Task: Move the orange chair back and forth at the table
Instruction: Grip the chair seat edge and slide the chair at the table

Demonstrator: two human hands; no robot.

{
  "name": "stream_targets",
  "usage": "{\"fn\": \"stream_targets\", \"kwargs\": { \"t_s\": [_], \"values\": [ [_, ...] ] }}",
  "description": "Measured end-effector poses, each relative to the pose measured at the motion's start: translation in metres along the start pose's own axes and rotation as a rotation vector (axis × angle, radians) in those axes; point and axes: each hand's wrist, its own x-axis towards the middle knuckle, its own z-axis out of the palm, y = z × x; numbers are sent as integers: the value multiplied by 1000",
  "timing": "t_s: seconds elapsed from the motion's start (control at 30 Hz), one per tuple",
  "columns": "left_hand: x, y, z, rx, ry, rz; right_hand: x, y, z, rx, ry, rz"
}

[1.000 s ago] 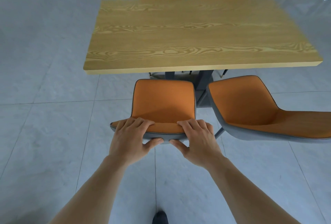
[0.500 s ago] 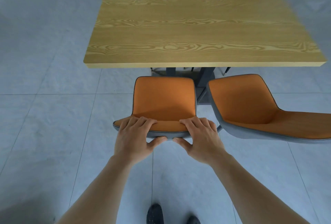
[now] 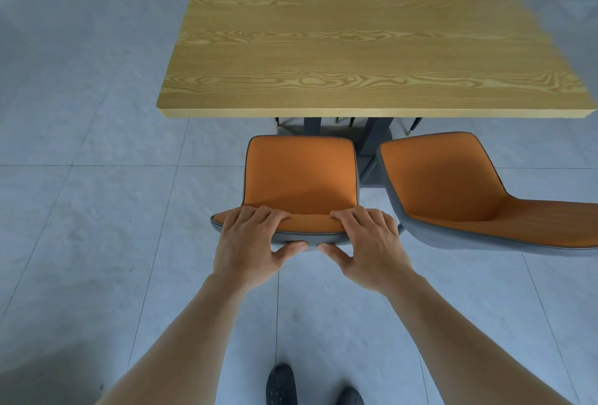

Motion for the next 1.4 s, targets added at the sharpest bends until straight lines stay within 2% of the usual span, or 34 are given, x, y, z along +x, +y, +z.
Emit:
{"fn": "stream_targets", "kwargs": {
  "t_s": [0.3, 0.6, 0.83, 1.1, 1.23, 1.4],
  "values": [
    [-3, 1, -3, -15, -13, 3, -4, -1, -3, -23, -5, 6],
    [-6, 9, -25, 20, -85, 2, -16, -13, -23, -42, -117, 67],
    [14, 55, -47, -27, -133, 69, -48, 13, -64, -9, -71, 153],
    [42, 183, -38, -13, -133, 179, -102, 120, -118, -7, 13, 260],
    [60, 267, -10, -14, -117, 197, -126, 213, -136, -18, 20, 275],
    [80, 384, 41, -54, -115, 128, -147, 346, -153, -25, -14, 267]
  ]
}}
